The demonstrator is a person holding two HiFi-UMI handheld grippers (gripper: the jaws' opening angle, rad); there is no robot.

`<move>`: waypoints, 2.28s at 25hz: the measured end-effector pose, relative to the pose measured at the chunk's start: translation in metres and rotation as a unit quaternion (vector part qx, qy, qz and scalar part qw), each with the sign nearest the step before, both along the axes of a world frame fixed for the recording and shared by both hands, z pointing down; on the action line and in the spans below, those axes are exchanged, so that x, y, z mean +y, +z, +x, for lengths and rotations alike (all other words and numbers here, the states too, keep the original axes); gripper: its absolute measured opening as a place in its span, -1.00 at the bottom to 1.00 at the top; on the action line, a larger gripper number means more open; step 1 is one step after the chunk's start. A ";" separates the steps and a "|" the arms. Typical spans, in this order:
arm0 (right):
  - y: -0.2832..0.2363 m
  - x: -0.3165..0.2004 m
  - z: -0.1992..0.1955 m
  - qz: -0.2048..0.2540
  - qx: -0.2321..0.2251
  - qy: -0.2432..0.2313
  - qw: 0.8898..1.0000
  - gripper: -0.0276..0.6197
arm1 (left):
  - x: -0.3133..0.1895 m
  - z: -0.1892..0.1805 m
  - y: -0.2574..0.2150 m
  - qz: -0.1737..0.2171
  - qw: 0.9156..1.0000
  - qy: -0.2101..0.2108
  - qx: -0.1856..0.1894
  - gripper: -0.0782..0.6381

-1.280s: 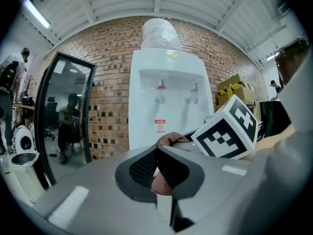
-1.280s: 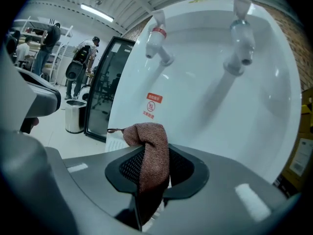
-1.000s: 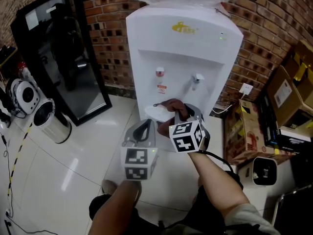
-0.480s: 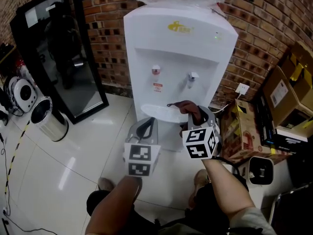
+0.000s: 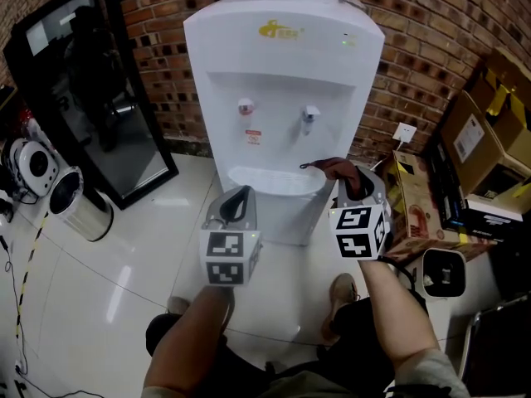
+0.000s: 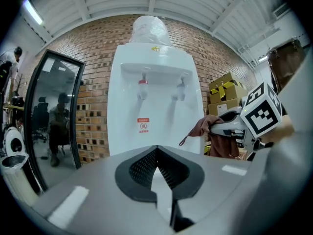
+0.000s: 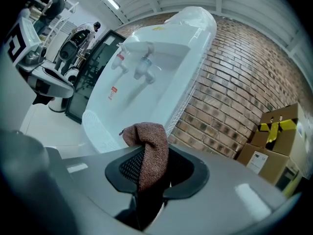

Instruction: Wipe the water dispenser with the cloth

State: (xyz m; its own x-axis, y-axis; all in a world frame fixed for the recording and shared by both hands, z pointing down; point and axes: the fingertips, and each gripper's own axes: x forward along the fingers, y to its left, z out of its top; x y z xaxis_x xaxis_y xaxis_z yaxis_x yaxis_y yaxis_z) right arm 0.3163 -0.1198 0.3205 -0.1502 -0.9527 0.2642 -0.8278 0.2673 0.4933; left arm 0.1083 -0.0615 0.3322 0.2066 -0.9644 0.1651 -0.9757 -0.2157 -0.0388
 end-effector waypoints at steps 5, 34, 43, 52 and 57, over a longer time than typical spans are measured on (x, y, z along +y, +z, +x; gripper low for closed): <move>0.005 0.002 -0.007 -0.010 -0.010 -0.009 1.000 -0.56 | 0.001 -0.004 -0.003 -0.001 1.000 -0.005 0.005 -0.78; 0.160 -0.008 -0.289 -0.110 -0.210 -0.122 0.964 -0.57 | 0.050 -0.197 0.050 -0.034 0.984 -0.173 -0.012 -0.78; 0.144 -0.006 -0.264 -0.125 -0.228 -0.112 0.959 -0.59 | 0.047 -0.188 0.056 -0.039 0.985 -0.167 -0.019 -0.78; 0.148 -0.002 -0.205 -0.133 -0.193 -0.080 0.969 -0.59 | 0.018 -0.129 0.046 -0.030 0.994 -0.106 -0.022 -0.78; 0.148 -0.001 -0.161 -0.126 -0.161 -0.061 0.977 -0.58 | 0.005 -0.084 0.044 -0.027 0.998 -0.053 -0.024 -0.78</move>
State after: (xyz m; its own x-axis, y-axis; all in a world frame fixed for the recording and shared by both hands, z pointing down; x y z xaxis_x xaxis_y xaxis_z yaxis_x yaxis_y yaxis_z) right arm 0.1557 -0.1205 0.4680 -0.3717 -0.8339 0.4079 -0.8839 0.4523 0.1193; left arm 0.0238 -0.0563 0.3762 0.0946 -0.9696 0.2255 -0.9904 -0.1146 -0.0771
